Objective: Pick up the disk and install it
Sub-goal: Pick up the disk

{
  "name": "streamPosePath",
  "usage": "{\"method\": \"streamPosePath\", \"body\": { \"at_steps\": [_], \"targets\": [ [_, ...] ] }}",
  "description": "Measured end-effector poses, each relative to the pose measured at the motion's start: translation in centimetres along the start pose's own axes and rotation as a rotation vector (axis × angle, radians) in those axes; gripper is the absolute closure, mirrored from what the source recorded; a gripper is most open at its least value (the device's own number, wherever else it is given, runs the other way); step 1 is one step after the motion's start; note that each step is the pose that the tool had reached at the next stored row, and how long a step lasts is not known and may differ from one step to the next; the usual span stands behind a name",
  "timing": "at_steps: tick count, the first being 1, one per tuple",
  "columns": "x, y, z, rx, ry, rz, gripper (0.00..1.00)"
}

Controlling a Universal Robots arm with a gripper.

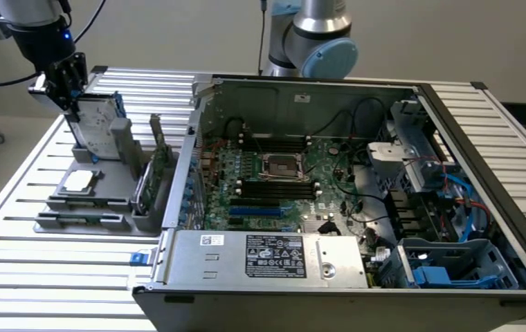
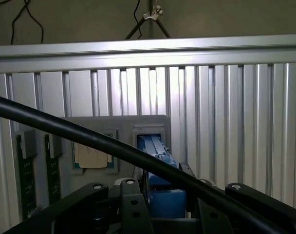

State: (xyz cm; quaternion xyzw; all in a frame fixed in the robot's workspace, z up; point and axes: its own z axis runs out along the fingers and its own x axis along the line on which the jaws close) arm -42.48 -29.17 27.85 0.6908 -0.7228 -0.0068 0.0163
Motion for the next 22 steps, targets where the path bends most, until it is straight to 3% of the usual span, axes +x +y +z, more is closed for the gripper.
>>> {"method": "streamPosePath", "body": {
  "at_steps": [17, 19, 22],
  "targets": [
    [0.38, 0.01, 0.01, 0.0001, 0.0001, 0.001, 0.59],
    [0.39, 0.01, 0.01, 0.0000, 0.0001, 0.001, 0.67],
    [0.41, 0.01, 0.01, 0.0000, 0.0001, 0.001, 0.67]
  ]
}}
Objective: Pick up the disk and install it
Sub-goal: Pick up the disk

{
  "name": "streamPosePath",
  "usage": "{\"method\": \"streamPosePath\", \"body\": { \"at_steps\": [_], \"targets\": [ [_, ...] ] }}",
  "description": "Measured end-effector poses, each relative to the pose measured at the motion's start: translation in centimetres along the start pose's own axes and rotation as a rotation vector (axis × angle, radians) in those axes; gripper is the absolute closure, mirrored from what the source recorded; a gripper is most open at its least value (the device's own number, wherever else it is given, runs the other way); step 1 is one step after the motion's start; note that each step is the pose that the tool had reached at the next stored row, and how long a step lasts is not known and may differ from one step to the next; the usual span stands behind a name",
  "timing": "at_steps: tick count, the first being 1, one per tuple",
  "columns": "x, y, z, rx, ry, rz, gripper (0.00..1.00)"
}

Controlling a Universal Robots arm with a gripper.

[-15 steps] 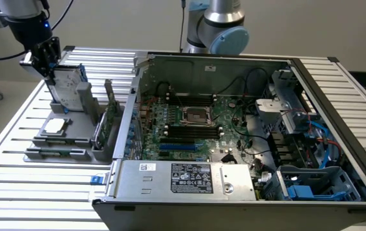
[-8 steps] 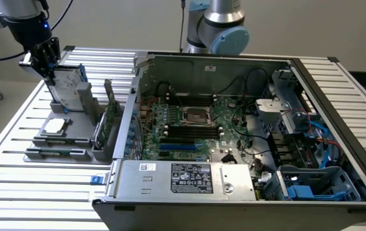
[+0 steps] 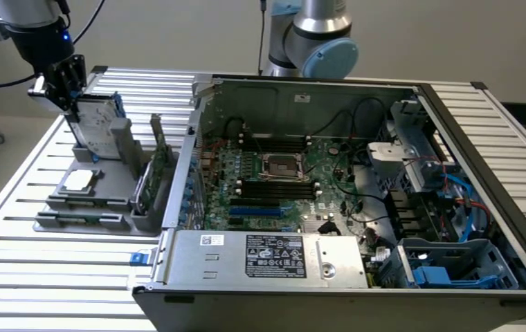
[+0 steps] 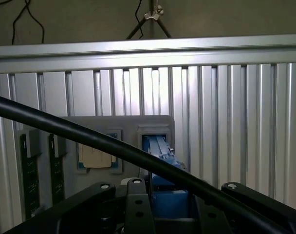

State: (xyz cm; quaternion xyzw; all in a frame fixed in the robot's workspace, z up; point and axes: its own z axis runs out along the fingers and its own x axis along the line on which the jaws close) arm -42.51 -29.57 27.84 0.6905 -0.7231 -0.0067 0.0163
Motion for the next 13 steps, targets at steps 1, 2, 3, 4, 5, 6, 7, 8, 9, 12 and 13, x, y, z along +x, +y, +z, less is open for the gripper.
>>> {"method": "streamPosePath", "body": {
  "at_steps": [1, 2, 3, 4, 5, 6, 7, 8, 9, 12, 13],
  "targets": [
    [0.01, 0.00, 0.00, 0.0000, 0.0000, 0.000, 0.67],
    [0.03, 0.00, 0.00, -0.0001, -0.0001, 0.000, 0.67],
    [0.05, 0.00, 0.00, 0.0000, 0.0000, 0.000, 0.67],
    [0.08, 0.00, 0.00, 0.0000, 0.0000, 0.000, 0.67],
    [0.10, 0.00, 0.00, 0.0000, 0.0000, 0.000, 0.67],
    [0.13, 0.00, 0.00, 0.0000, 0.0000, 0.001, 0.67],
    [0.15, 0.00, 0.00, -0.0001, 0.0000, 0.001, 0.67],
    [0.17, 0.01, 0.00, -0.0001, 0.0000, 0.001, 0.67],
    [0.18, 0.01, 0.00, -0.0001, 0.0000, 0.001, 0.67],
    [0.23, 0.00, 0.00, 0.0000, 0.0000, 0.002, 0.67],
    [0.23, 0.00, 0.00, 0.0000, -0.0001, 0.002, 0.67]
  ]
}}
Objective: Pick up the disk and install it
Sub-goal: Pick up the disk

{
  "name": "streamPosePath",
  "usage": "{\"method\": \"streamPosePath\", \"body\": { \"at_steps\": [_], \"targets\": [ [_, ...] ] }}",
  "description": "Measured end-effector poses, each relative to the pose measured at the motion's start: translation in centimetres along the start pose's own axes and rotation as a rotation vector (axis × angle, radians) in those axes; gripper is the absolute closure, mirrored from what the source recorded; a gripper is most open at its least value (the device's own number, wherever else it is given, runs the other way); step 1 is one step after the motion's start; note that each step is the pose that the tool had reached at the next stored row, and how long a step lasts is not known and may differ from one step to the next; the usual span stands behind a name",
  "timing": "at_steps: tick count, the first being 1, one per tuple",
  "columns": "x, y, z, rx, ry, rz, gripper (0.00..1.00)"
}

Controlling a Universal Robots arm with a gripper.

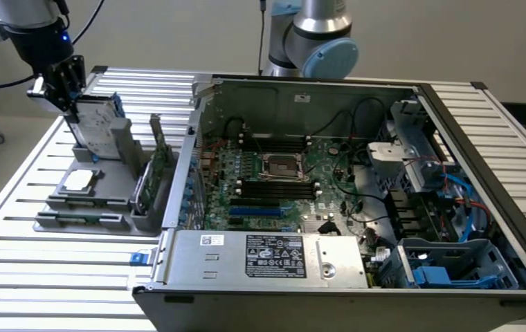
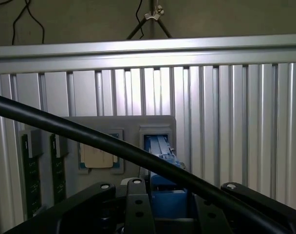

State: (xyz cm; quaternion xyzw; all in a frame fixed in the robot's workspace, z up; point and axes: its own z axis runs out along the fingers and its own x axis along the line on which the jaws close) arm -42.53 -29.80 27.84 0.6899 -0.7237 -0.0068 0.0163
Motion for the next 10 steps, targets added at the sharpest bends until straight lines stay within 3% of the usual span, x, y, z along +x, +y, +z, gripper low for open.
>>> {"method": "streamPosePath", "body": {
  "at_steps": [10],
  "targets": [
    [0.08, 0.00, 0.00, 0.0000, -0.0001, 0.000, 0.67]
  ]
}}
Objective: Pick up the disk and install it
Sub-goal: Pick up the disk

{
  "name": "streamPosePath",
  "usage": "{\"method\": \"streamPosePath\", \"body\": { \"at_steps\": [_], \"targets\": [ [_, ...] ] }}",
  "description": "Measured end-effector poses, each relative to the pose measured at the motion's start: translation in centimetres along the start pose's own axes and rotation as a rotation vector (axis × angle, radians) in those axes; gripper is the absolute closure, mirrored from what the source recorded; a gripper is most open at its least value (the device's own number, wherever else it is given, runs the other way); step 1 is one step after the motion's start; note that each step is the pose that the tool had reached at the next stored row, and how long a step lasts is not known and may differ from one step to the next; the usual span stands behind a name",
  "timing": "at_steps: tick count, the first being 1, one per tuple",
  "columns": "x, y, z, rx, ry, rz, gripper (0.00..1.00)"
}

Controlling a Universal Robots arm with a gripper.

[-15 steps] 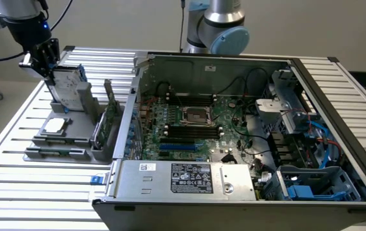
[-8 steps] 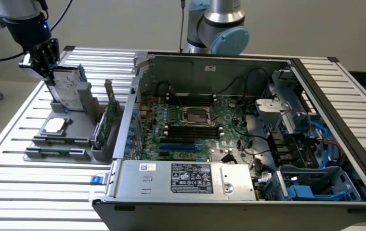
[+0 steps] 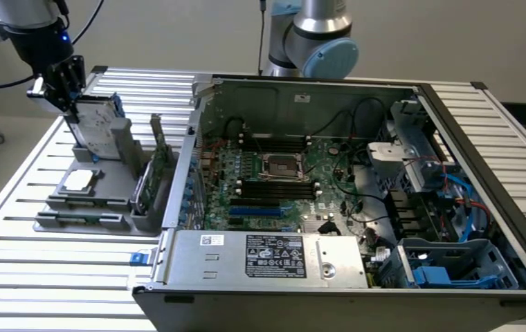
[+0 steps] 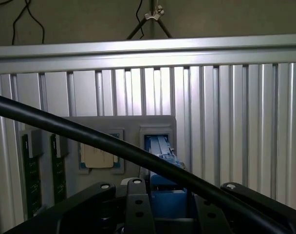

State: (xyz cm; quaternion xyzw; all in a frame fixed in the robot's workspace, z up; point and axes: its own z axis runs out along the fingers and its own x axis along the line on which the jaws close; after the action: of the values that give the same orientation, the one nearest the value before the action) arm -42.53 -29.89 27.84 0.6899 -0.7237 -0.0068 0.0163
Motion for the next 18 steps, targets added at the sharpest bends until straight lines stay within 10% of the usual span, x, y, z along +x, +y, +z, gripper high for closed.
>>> {"method": "streamPosePath", "body": {
  "at_steps": [18],
  "targets": [
    [0.19, -0.01, 0.00, 0.0001, 0.0000, 0.001, 0.67]
  ]
}}
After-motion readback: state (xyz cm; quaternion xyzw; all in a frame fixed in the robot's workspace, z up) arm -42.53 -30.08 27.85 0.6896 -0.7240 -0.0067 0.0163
